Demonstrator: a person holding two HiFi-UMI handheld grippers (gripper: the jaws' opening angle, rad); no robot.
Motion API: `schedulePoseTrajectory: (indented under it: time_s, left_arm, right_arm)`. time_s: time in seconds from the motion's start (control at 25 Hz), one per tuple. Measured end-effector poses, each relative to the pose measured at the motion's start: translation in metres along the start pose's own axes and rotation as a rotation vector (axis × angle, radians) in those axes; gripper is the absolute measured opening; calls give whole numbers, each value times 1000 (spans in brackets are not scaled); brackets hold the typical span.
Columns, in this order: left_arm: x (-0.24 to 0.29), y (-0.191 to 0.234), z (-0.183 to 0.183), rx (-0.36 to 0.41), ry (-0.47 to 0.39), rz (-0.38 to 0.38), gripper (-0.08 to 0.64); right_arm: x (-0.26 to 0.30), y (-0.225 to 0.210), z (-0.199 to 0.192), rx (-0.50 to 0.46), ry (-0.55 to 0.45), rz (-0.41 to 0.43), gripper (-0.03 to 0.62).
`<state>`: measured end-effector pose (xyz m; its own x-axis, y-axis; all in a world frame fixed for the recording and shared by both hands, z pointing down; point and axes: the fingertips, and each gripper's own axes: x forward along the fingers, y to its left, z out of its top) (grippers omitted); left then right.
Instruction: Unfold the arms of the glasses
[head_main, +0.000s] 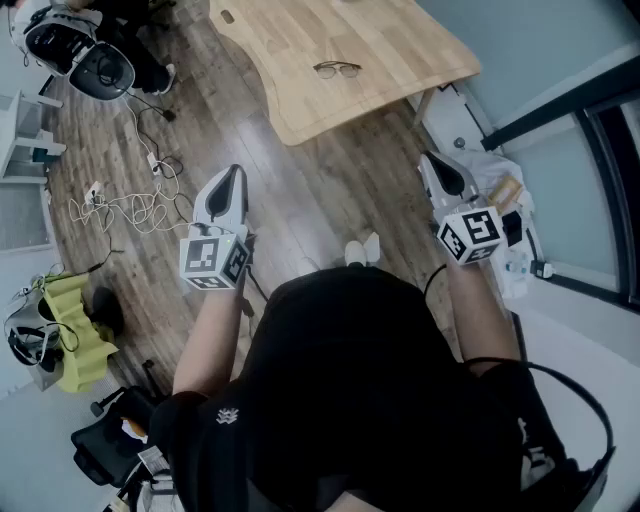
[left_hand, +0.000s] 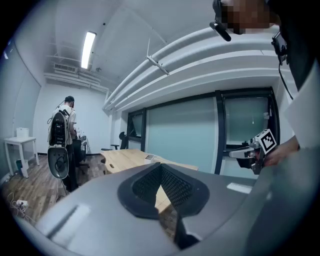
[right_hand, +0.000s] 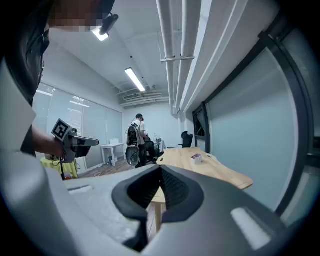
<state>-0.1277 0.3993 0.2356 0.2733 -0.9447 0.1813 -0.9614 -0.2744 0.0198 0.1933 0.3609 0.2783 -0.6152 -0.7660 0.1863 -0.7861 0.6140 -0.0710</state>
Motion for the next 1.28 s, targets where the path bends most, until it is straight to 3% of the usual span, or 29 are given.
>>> schedulePoseTrajectory:
  time_s: [0.32, 0.56, 0.72, 1.0, 1.28]
  left_arm:
    - [43, -32, 6, 49, -31, 4, 6]
    - [66, -37, 7, 56, -18, 22, 6]
    - [91, -24, 0, 22, 23, 43, 6]
    - [167, 12, -2, 26, -12, -9, 6]
    - [263, 58, -7, -23, -17, -47, 6]
  right_arm:
    - [-5, -46, -11, -3, 5, 35, 2]
    - [21, -66, -25, 23, 16, 57, 2]
    - [54, -80, -25, 26, 30, 65, 0]
    - [107, -122, -24, 59, 46, -21, 2]
    - [210, -149, -13, -20, 122, 9, 2]
